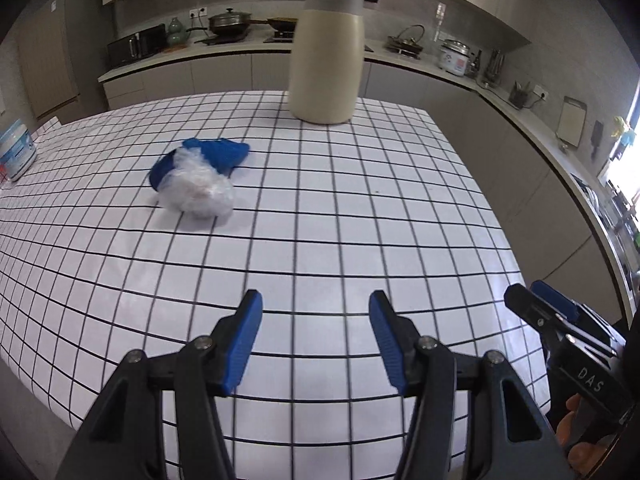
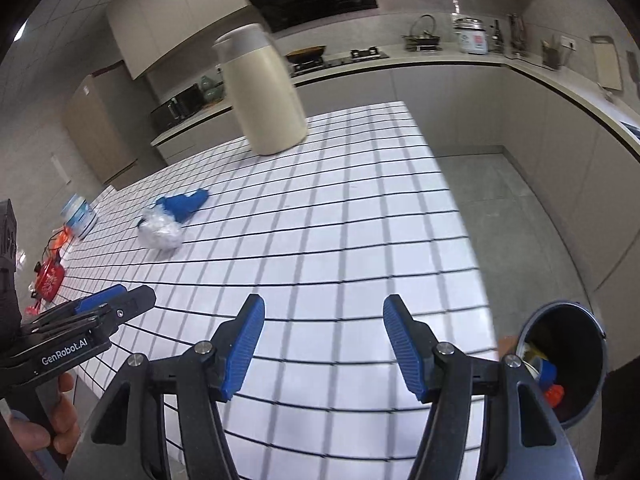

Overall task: Collect trash
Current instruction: 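Move both tools back over the table toward the blue towel and clear bag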

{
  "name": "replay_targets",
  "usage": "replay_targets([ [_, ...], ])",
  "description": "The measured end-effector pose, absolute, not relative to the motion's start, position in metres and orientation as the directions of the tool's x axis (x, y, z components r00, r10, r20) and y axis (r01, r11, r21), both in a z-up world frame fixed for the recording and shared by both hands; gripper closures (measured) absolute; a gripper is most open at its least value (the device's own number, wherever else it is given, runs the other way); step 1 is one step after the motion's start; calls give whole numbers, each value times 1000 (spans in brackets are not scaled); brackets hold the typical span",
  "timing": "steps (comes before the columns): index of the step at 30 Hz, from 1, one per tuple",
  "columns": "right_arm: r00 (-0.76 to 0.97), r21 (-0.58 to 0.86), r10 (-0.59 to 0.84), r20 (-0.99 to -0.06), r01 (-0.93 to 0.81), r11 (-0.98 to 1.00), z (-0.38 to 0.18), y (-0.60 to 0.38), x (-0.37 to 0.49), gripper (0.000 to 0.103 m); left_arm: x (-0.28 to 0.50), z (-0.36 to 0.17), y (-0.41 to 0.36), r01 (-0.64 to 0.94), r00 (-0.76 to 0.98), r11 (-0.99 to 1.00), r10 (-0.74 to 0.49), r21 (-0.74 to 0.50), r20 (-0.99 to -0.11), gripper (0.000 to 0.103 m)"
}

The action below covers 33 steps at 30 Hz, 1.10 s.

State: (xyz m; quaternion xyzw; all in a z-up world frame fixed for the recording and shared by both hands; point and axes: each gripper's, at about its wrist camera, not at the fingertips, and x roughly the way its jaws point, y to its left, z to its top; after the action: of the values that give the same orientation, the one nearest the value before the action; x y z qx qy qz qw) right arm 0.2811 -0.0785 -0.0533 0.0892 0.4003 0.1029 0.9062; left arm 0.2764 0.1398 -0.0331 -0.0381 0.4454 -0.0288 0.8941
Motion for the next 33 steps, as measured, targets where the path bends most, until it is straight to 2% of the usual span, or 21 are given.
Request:
replay_targets([
  [5,654,238,292,-698,-172,956,-53,-26,303,39,287,-31,185,-36,615,996,-38,-76,-788,46],
  [17,639,210,315,-701,-238,948,-53,66,347,39,319,-38,252,-62,609,996,-18,-70,-793,46],
  [33,585,204,353,-730,-307,930,-76,146,407,39,360,-54,311,-111,595,991,6,-75,-804,46],
])
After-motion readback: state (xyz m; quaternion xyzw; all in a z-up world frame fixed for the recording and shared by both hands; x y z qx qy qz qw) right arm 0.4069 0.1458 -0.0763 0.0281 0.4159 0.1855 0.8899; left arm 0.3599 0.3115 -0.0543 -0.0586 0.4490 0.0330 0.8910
